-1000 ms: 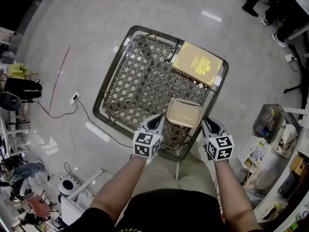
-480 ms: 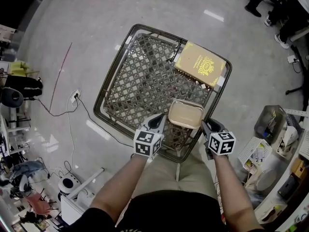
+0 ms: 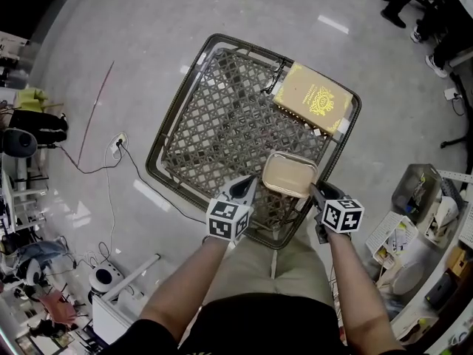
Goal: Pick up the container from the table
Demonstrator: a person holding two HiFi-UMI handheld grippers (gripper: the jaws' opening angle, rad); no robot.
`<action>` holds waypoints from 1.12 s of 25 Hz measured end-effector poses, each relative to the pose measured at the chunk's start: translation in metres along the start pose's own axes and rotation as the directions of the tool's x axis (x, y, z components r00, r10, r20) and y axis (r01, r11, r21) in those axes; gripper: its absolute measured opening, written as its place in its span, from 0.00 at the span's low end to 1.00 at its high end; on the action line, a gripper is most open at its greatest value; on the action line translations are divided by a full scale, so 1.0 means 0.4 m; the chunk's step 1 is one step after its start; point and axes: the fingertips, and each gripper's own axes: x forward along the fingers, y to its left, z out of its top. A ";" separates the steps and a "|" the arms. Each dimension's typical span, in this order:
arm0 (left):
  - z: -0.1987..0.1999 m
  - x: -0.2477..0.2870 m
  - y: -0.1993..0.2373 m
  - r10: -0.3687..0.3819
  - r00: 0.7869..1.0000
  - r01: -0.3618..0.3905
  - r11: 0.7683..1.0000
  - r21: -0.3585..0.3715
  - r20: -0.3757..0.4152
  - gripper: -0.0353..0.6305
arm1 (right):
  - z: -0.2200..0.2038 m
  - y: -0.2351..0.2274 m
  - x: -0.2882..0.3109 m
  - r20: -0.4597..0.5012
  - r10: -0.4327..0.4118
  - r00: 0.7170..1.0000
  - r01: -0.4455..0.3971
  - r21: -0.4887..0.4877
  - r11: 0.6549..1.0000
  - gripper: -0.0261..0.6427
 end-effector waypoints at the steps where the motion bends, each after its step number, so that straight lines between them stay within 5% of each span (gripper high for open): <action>1: -0.002 -0.002 0.001 -0.001 1.000 0.001 1.000 -0.008 -0.003 0.07 | 0.000 -0.001 0.003 -0.003 0.005 1.000 -0.005 0.013 1.000 0.22; 8: -0.014 0.003 0.013 -0.006 1.000 0.005 0.999 -0.044 -0.015 0.07 | 0.000 0.002 0.016 -0.013 0.062 0.998 -0.060 0.122 0.991 0.17; 16: -0.039 0.029 0.004 -0.033 0.997 0.028 0.997 -0.066 -0.072 0.07 | -0.007 0.006 0.013 -0.043 0.043 0.998 -0.038 0.098 0.994 0.10; 28: -0.103 0.057 0.008 -0.086 0.987 0.060 0.981 -0.183 -0.138 0.22 | -0.012 -0.001 0.009 -0.033 0.028 0.999 -0.024 0.100 0.995 0.10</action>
